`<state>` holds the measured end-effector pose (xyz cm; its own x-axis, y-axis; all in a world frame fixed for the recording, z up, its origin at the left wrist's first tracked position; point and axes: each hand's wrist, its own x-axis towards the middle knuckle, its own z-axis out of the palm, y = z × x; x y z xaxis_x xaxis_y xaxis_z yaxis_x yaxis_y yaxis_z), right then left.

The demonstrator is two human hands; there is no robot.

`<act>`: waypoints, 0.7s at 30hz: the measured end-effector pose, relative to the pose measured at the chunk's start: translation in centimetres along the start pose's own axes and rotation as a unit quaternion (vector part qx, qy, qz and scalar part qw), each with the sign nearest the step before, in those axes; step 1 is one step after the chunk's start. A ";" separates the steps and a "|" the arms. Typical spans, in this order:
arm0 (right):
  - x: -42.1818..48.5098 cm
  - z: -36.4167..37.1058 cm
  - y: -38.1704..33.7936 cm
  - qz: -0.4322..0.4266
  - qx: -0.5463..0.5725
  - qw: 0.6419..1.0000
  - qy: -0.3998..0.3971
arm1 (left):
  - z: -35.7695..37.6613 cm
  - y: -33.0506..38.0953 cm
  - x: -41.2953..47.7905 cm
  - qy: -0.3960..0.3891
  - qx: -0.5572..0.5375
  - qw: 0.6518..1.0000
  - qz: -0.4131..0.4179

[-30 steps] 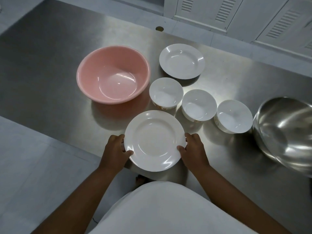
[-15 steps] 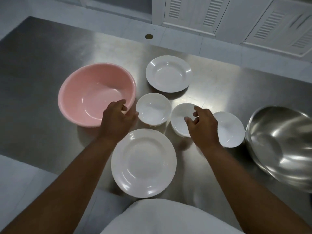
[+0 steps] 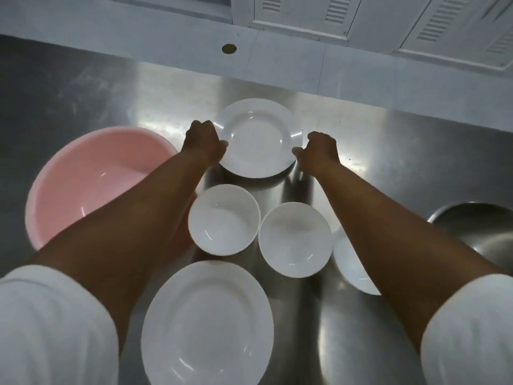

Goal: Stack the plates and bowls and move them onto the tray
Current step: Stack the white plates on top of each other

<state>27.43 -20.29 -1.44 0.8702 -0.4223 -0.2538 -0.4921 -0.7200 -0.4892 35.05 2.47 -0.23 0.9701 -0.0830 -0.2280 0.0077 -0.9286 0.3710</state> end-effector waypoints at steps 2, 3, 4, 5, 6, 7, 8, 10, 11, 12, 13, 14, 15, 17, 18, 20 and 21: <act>1.3 0.6 -0.1 0.009 0.000 1.000 -0.019 | 0.7 0.1 1.6 -0.012 0.027 0.999 -0.015; 1.7 0.9 -0.1 0.014 0.001 1.000 -0.021 | 1.0 0.0 2.2 -0.016 0.037 0.999 -0.022; 2.1 1.2 -0.2 0.018 0.004 1.000 -0.019 | 1.2 -0.1 2.7 -0.020 0.043 0.999 -0.026; 2.4 1.5 -0.2 0.020 0.009 1.000 -0.013 | 1.4 -0.3 3.1 -0.022 0.045 0.998 -0.028; 2.6 1.7 -0.2 0.025 0.017 1.000 -0.006 | 1.4 -0.3 3.3 -0.022 0.044 0.998 -0.028; 2.7 1.8 -0.3 0.027 0.025 0.999 0.001 | 1.5 -0.4 3.5 -0.020 0.041 0.999 -0.027; 2.8 1.8 -0.3 0.028 0.027 0.999 0.010 | 1.4 -0.4 3.6 -0.017 0.038 0.999 -0.025; 2.6 1.6 -0.5 0.029 0.034 0.999 0.021 | 1.2 -0.5 3.4 -0.007 0.025 0.999 -0.022; 2.4 1.4 -0.5 0.029 0.038 0.999 0.027 | 1.0 -0.5 3.3 -0.001 0.016 1.000 -0.022; 2.1 1.1 -0.5 0.026 0.043 0.998 0.035 | 0.7 -0.5 3.0 0.004 0.005 1.000 -0.022; 1.9 0.8 -0.6 0.019 0.050 0.998 0.044 | 0.2 -0.5 2.7 0.011 -0.007 1.000 -0.023; 1.4 0.4 -0.7 0.011 0.058 0.997 0.057 | -0.3 -0.4 2.2 0.017 -0.023 0.999 -0.022; 0.8 -0.1 -0.8 0.002 0.065 0.995 0.070 | -0.9 -0.3 1.6 0.022 -0.043 0.999 -0.020; -0.9 -1.3 -1.2 -0.017 0.078 0.993 0.091 | -2.3 -0.3 0.0 0.033 -0.081 0.996 -0.007; -1.7 -1.9 -1.4 -0.023 0.085 0.991 0.100 | -2.9 -0.3 -0.8 0.039 -0.097 0.995 -0.002; -4.2 -3.0 -1.8 -0.042 0.100 0.987 0.116 | -4.5 -0.8 -3.1 0.051 -0.122 0.991 0.008; -5.5 -3.6 -2.0 -0.050 0.106 0.986 0.123 | -5.3 -1.0 -4.4 0.057 -0.132 0.989 0.014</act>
<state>23.55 -18.54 3.89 0.8692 -0.4944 0.0007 -0.3663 -0.6449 -0.6708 32.07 5.70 5.12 0.9918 -0.0516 -0.1169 0.0294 -0.7982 0.6016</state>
